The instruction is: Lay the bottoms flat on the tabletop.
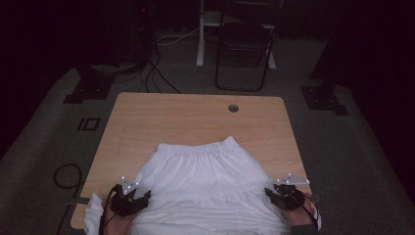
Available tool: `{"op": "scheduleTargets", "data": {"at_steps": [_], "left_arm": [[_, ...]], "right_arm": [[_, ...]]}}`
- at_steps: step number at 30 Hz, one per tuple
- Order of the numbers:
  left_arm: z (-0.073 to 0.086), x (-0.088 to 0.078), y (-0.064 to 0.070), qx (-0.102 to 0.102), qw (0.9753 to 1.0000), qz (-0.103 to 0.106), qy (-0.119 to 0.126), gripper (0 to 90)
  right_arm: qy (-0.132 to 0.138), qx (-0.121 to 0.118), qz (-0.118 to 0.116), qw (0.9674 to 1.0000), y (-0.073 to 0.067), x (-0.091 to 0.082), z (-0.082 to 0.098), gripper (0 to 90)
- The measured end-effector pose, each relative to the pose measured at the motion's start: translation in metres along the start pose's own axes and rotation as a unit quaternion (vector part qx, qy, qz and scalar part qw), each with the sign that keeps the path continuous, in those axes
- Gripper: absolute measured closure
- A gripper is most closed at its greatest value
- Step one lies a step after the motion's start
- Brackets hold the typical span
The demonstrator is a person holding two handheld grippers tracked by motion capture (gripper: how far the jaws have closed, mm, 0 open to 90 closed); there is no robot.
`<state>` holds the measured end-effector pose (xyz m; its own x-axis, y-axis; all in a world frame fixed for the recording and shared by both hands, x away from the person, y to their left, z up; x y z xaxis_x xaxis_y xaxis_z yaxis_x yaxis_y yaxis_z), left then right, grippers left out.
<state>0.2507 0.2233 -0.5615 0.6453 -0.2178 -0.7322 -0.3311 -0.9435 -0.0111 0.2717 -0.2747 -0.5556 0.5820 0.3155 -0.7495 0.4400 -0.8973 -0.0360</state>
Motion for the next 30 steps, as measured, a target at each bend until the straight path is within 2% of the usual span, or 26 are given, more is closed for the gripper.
{"op": "scheduleTargets", "data": {"at_steps": [16, 22, 30], "left_arm": [[0.015, -0.016, 0.018, 0.000, 0.9999, 0.000, -0.012, 38.2], [0.012, -0.014, 0.018, 0.003, 0.9999, 0.002, -0.016, 37.3], [0.000, -0.001, 0.022, 0.014, 0.9998, 0.010, -0.011, 35.4]], "right_arm": [[-0.002, 0.009, -0.009, 0.9999, -0.003, -0.018, 0.020, 62.5], [-0.003, 0.008, -0.009, 0.9999, -0.003, -0.018, 0.021, 62.3], [-0.004, 0.009, -0.006, 0.9999, 0.000, -0.020, 0.022, 62.9]]}}
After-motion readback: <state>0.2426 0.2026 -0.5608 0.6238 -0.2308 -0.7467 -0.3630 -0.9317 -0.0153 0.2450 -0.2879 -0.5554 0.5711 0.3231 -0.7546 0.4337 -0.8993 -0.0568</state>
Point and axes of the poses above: each handheld gripper's, and its own axes: x roughly forward along the jaws, z roughly out of its underside, y roughly to its right, the point moved 3 cm from there along x, roughly forward along the jaws
